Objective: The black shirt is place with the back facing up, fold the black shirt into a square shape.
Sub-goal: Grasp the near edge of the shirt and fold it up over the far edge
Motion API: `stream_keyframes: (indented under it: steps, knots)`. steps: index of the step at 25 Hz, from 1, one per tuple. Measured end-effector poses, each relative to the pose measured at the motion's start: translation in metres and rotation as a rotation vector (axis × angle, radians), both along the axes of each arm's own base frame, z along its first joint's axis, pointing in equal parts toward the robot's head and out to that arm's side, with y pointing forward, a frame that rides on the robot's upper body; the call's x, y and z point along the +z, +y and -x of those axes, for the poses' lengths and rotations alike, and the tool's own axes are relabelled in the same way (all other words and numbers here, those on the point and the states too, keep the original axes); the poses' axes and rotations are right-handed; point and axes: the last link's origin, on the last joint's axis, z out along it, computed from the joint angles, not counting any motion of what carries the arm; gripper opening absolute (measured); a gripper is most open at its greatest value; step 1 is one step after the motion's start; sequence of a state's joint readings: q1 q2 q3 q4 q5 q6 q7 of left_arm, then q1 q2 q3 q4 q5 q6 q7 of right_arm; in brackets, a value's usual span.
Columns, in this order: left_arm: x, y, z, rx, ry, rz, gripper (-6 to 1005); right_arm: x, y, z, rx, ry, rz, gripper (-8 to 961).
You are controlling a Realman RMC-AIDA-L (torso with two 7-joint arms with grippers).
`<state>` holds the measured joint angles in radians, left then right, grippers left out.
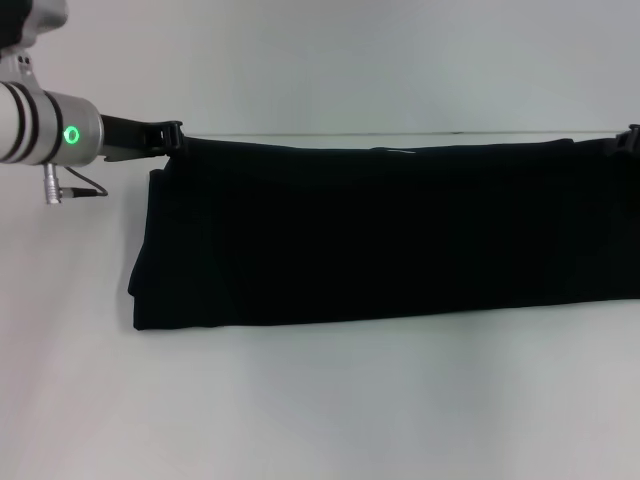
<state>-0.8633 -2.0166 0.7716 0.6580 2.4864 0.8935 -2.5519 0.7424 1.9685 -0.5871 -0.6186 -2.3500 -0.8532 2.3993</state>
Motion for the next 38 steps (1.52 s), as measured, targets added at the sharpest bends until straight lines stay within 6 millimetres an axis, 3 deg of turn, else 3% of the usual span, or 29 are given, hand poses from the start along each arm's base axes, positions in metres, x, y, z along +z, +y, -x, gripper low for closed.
stream_keyframes:
  steps: [6,20,38]
  knots:
    - [-0.01,0.004,0.004,-0.015,0.063,-0.054,18,-0.016,0.018,0.012,0.021,-0.127,-0.045,76]
    - [-0.015,0.011,0.013,-0.001,0.11,-0.158,17,-0.03,0.034,0.021,0.048,-0.283,-0.118,83]
    - [-0.027,0.018,0.001,-0.039,0.153,-0.144,44,-0.028,0.052,0.045,0.129,-0.372,-0.052,102]
